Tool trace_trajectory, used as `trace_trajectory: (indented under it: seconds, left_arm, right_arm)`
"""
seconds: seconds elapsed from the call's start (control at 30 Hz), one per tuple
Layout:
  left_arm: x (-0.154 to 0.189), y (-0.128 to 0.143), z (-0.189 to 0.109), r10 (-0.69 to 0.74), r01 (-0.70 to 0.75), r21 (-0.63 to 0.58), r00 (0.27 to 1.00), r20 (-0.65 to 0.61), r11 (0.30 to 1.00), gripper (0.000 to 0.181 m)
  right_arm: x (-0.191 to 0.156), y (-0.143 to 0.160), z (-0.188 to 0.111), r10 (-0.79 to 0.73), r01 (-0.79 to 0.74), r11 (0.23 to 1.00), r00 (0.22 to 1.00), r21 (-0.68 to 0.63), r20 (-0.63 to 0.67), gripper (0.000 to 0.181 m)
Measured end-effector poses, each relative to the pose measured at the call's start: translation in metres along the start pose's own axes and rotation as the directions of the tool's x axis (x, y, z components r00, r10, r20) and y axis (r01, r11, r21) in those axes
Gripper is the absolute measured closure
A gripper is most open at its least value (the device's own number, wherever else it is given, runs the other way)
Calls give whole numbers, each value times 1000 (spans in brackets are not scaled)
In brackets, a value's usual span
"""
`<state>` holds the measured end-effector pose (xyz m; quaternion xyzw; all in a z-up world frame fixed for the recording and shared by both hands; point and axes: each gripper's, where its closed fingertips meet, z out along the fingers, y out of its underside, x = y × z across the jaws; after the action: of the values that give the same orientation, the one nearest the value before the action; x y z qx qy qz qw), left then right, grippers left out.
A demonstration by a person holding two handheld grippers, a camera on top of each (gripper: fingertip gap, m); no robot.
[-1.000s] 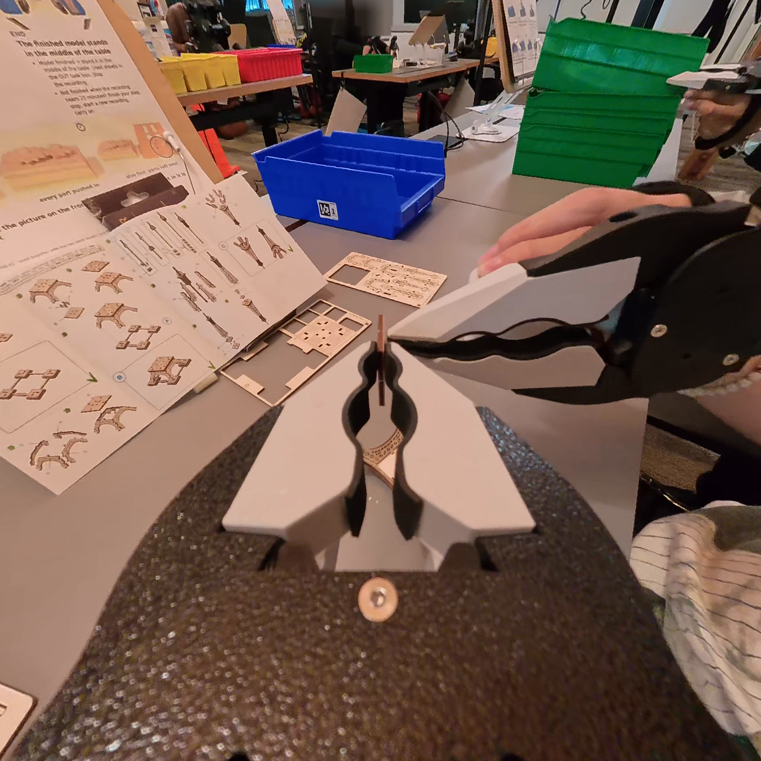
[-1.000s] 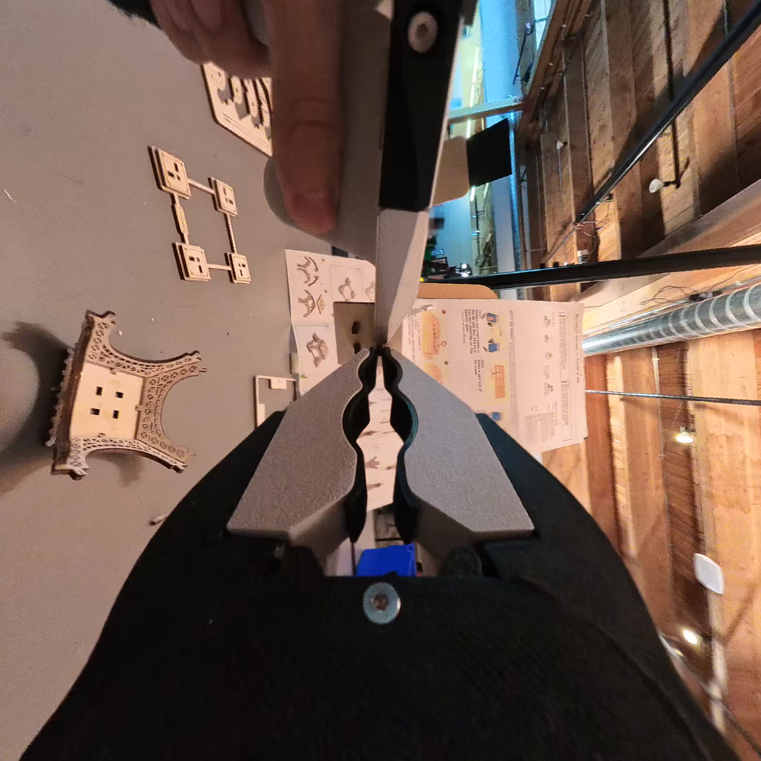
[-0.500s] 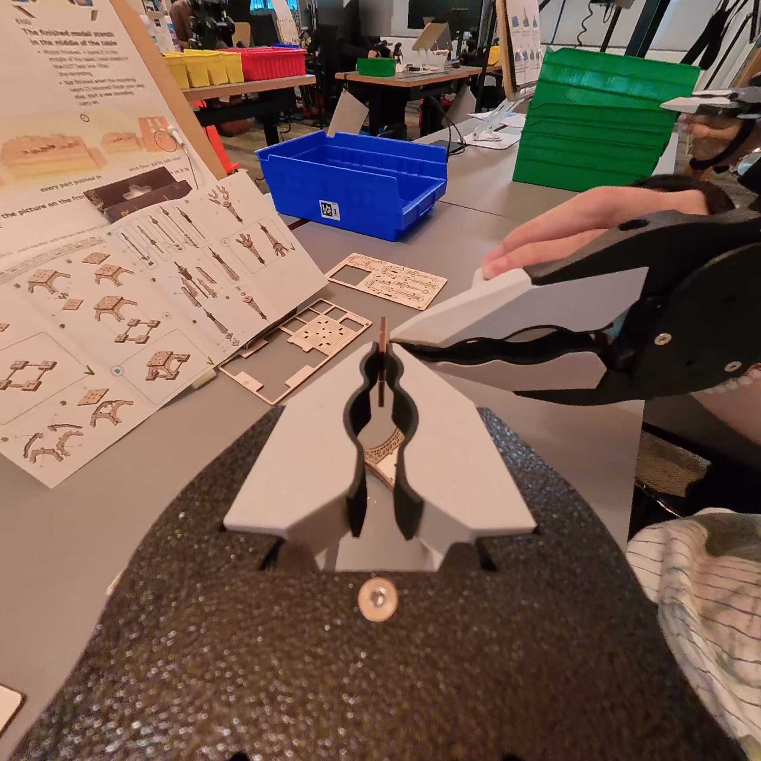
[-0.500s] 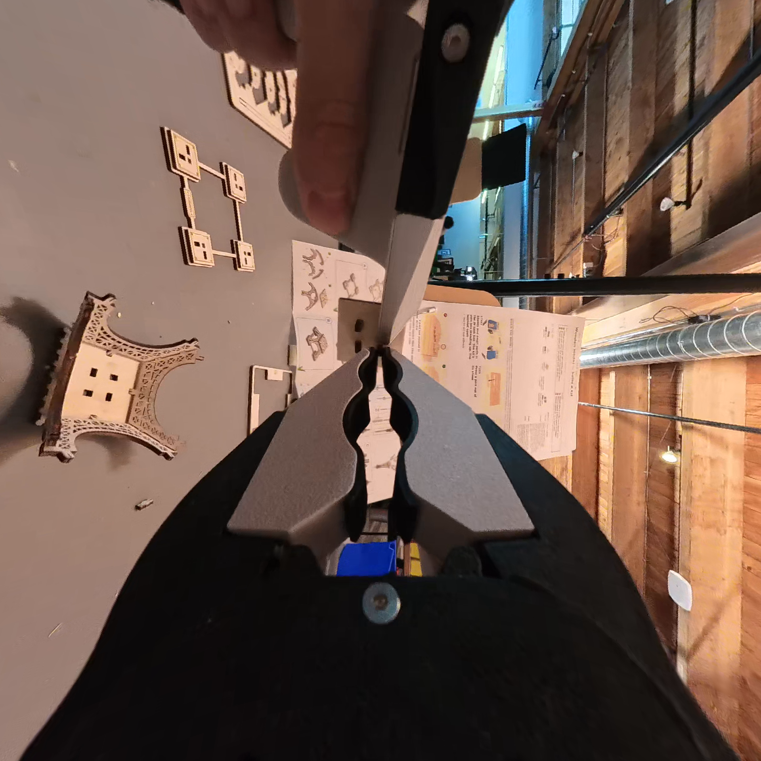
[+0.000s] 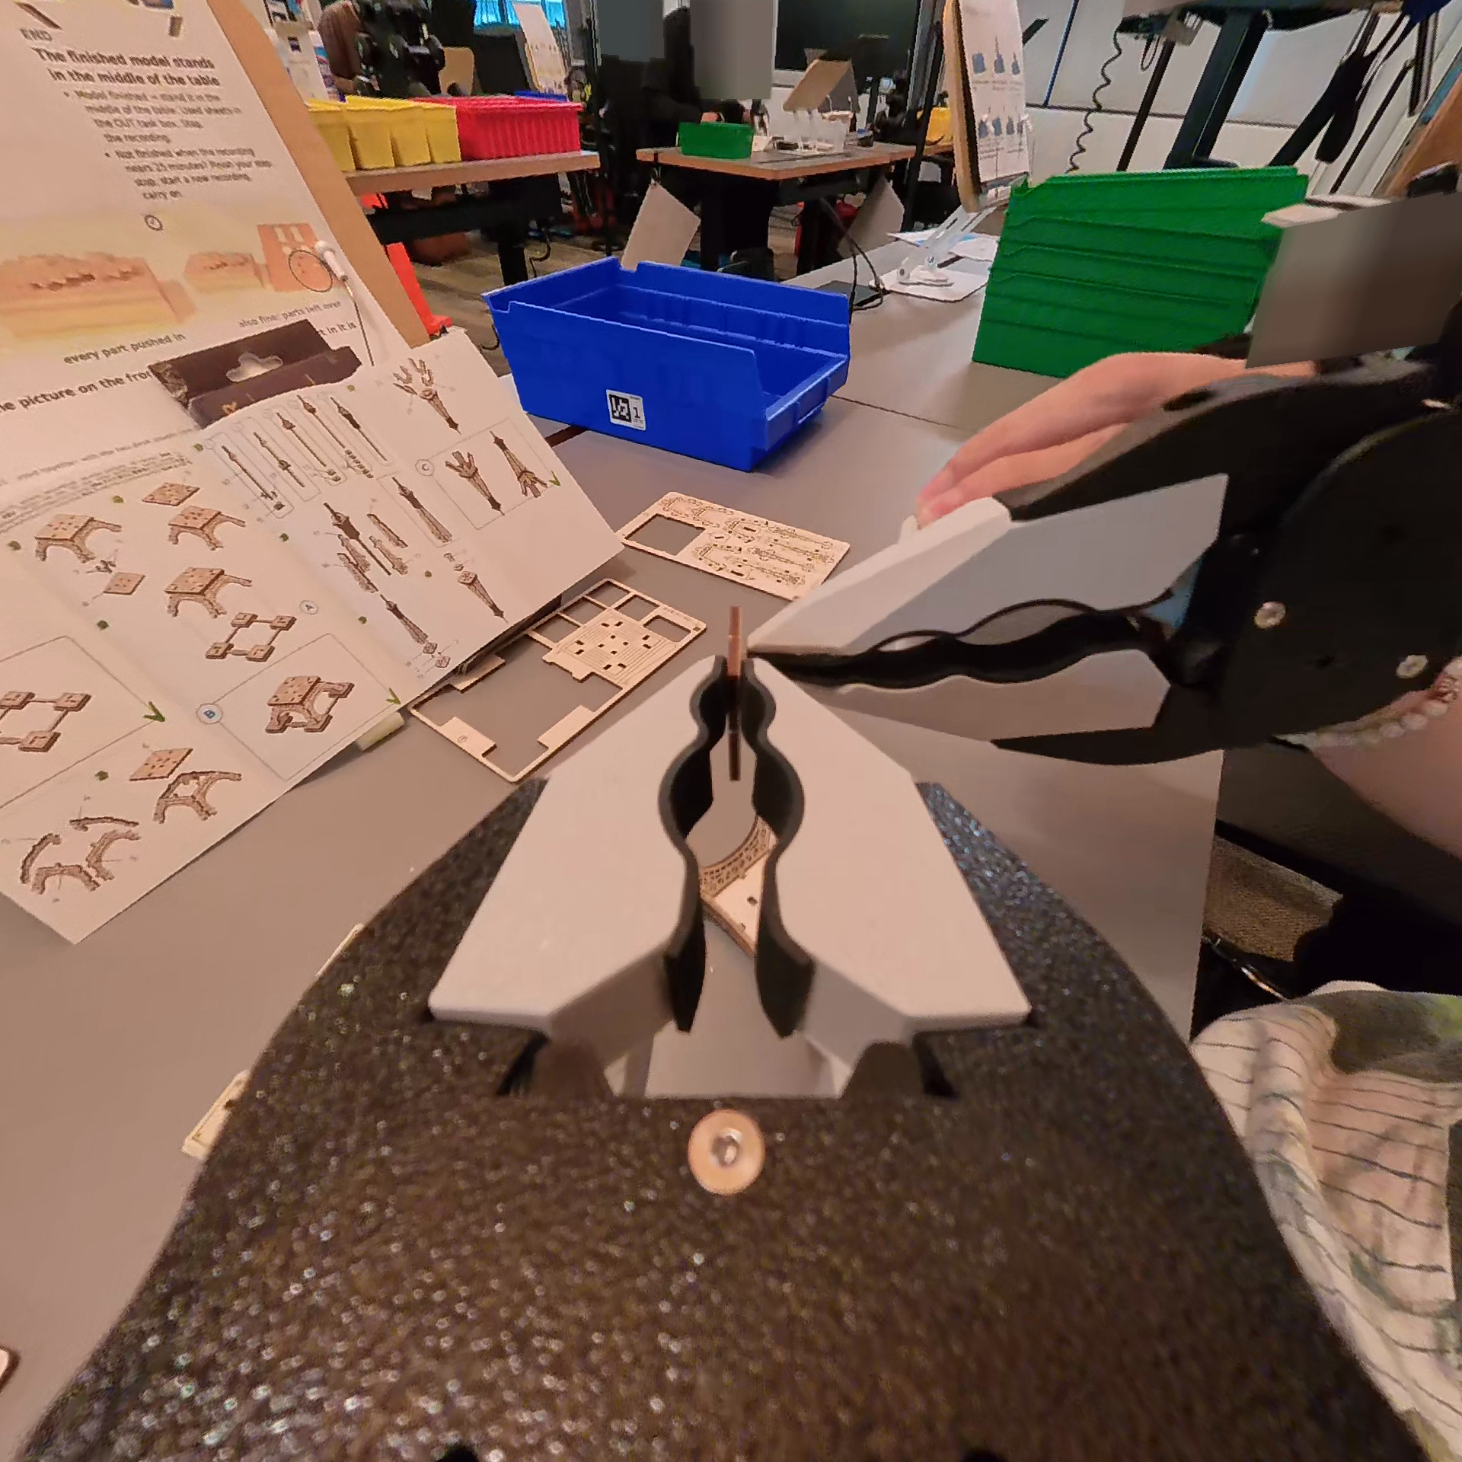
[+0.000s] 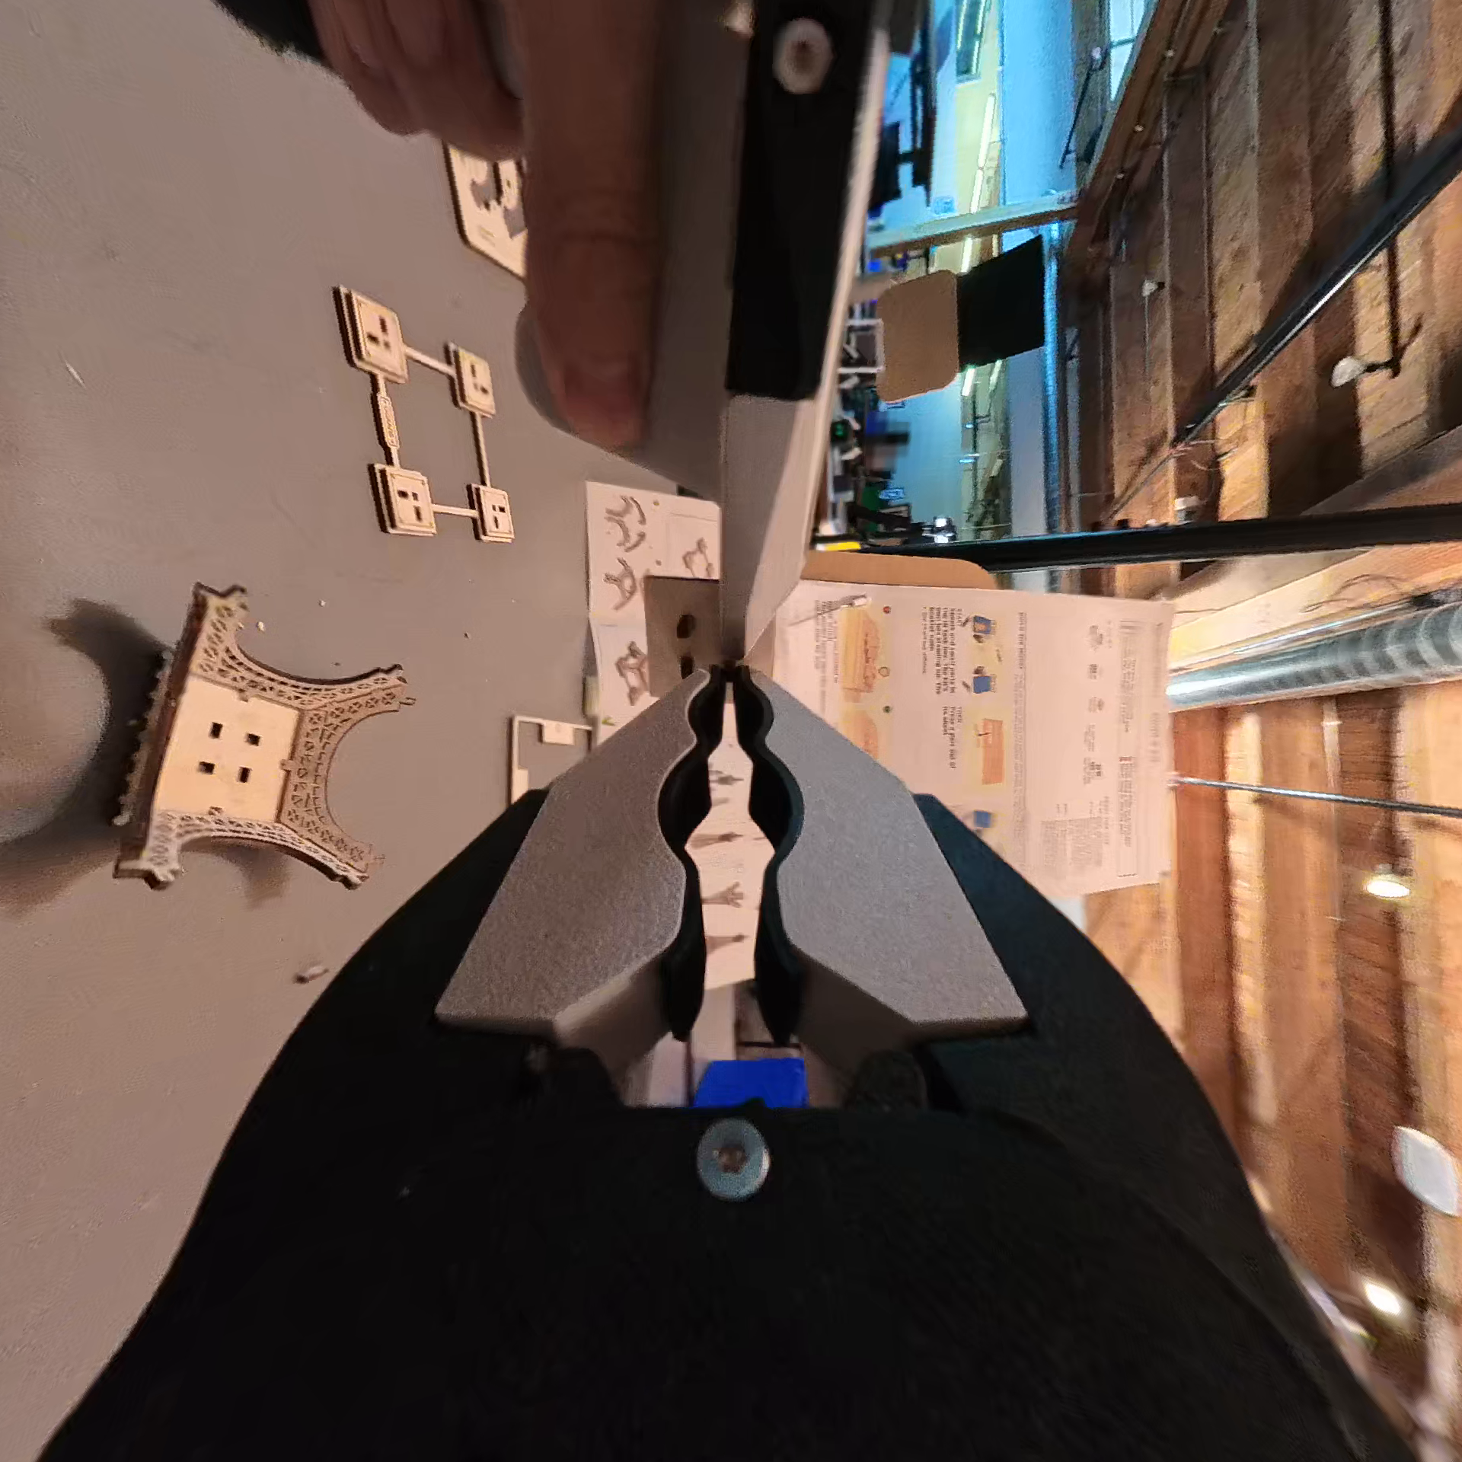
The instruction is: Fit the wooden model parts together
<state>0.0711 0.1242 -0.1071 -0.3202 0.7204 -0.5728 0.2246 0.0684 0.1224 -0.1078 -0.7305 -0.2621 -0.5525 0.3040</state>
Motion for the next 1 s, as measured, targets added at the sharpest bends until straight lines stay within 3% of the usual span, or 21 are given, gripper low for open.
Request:
trace_trajectory:
  seconds: [0.1,0.4,0.63,1.0]
  left_arm:
    - [1,-5,0,-14,14,16,1000,2,1000,180]
    - [-1,-12,-9,-121,124,62,991,-56,990,181]
    - [-2,-9,-9,-102,104,39,994,-51,994,181]
    - [3,-7,-7,-92,93,22,994,-63,995,181]
  right_arm:
    - [5,0,-1,126,-126,992,992,31,18,180]
    - [3,0,-4,69,-66,996,995,58,-64,178]
    - [13,-11,-9,77,-62,990,990,126,-117,175]
    - [7,-10,-8,39,-28,991,996,129,-79,177]
